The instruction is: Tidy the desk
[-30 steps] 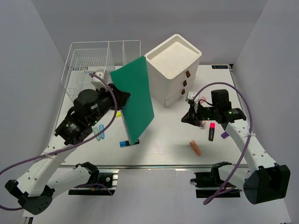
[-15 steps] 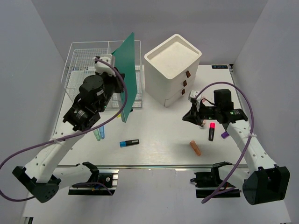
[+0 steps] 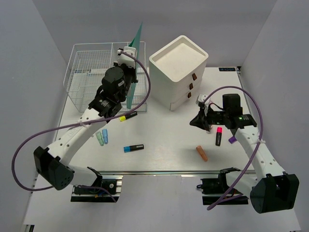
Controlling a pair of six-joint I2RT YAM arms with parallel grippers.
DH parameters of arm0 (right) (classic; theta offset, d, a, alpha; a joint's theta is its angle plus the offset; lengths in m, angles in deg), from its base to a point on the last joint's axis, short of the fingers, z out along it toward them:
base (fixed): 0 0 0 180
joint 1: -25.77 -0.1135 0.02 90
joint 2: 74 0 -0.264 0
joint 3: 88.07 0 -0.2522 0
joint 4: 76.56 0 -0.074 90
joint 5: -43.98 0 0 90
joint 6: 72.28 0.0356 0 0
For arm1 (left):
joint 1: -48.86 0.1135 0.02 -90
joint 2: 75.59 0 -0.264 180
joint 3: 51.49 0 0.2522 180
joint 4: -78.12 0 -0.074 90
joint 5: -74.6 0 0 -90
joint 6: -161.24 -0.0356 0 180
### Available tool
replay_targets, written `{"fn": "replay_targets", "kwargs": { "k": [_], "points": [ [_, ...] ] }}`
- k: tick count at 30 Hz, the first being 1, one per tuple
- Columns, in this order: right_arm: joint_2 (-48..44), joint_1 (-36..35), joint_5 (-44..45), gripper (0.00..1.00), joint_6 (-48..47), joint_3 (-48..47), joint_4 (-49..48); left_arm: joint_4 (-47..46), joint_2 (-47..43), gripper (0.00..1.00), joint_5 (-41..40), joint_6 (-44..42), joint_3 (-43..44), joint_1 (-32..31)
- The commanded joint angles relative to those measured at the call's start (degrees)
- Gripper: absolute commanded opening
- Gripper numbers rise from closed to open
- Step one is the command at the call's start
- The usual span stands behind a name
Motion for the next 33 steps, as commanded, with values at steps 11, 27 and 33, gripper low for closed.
{"fn": "replay_targets", "kwargs": {
  "k": [11, 27, 33],
  "points": [
    [-1.71, 1.06, -1.70, 0.12, -0.11, 1.15, -1.78, -16.34, 10.47, 0.00, 7.28, -0.90, 5.69, 6.89],
    [-0.74, 2.02, -2.23, 0.12, -0.20, 1.41, -1.78, -29.62, 19.35, 0.00, 20.47, 6.92, 3.67, 14.72],
    [0.05, 1.85, -2.05, 0.12, -0.20, 1.59, -1.78, -35.16, 21.37, 0.00, 27.21, 7.98, 2.00, 16.39]
  ]
}}
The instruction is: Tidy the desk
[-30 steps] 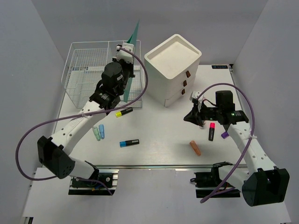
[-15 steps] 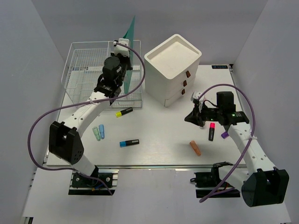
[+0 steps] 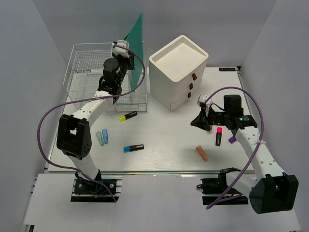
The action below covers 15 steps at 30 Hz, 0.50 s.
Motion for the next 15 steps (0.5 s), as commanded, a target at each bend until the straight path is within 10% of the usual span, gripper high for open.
{"fn": "replay_targets", "kwargs": {
  "k": [1, 15],
  "points": [
    [0.79, 0.47, -1.51, 0.12, -0.16, 0.47, -1.47, -8.32, -1.05, 0.00, 6.78, 1.51, -0.42, 1.13],
    [2.64, 0.47, -0.98, 0.12, -0.25, 0.65, -1.56, -18.24, 1.94, 0.00, 13.28, 3.09, -5.34, 4.04]
  ]
}}
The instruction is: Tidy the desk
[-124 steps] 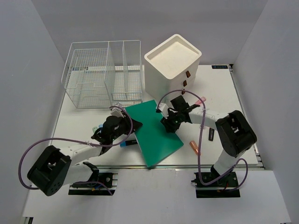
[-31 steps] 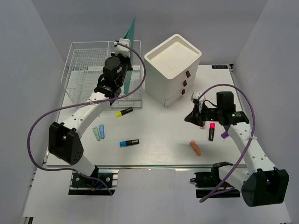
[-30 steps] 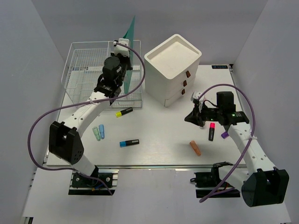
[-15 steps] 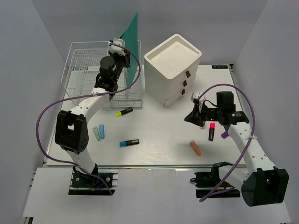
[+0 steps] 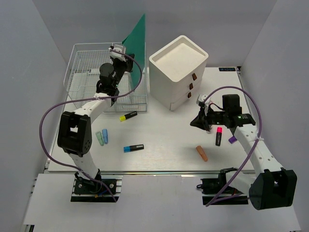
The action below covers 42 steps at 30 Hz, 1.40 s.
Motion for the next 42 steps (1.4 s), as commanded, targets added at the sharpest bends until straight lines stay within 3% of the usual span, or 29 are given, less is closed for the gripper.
{"fn": "replay_targets", "kwargs": {
  "k": [1, 15, 33, 42],
  "points": [
    [0.45, 0.34, -1.09, 0.12, -0.33, 0.65, -1.26, -7.31, -0.11, 0.00, 3.01, 0.62, -0.63, 1.06],
    [0.89, 0.34, -1.18, 0.12, -0.51, 0.74, -1.08, -10.91, 2.08, 0.00, 4.42, -0.17, -3.97, 1.07],
    [1.16, 0.34, -1.79, 0.12, -0.77, 0.82, -0.64, -10.04, 2.35, 0.00, 5.03, -6.40, -5.91, 1.07],
    [1.33, 0.34, -1.79, 0.12, -1.04, 0.82, -0.47, -9.33, 3.23, 0.00, 5.30, -5.00, -7.92, 1.07]
  ]
}}
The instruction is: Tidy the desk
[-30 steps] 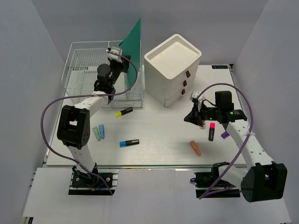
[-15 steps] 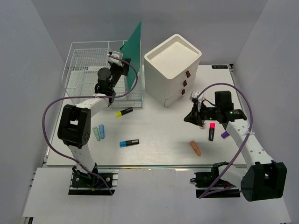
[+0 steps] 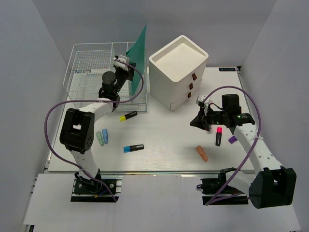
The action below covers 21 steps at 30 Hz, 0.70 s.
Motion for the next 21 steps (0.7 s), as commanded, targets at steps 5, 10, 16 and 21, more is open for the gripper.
{"fn": "replay_targets", "kwargs": {
  "k": [5, 10, 16, 21],
  "points": [
    [0.39, 0.43, -1.84, 0.12, -0.73, 0.80, -0.11, 0.04, -0.38, 0.01, 0.47, -0.28, -1.59, 0.17],
    [0.48, 0.34, -1.84, 0.12, -0.82, 0.72, -0.11, -0.13, 0.06, 0.05, -0.06, 2.34, -1.06, 0.17],
    [0.66, 0.43, -1.84, 0.12, -0.82, 0.80, 0.06, 0.48, 0.59, 0.24, -0.68, 3.67, -1.85, 0.17],
    [0.83, 0.43, -1.84, 0.12, -0.91, 0.89, 0.06, 0.22, -0.03, 0.42, -1.64, 4.03, -3.34, 0.17]
  ]
}}
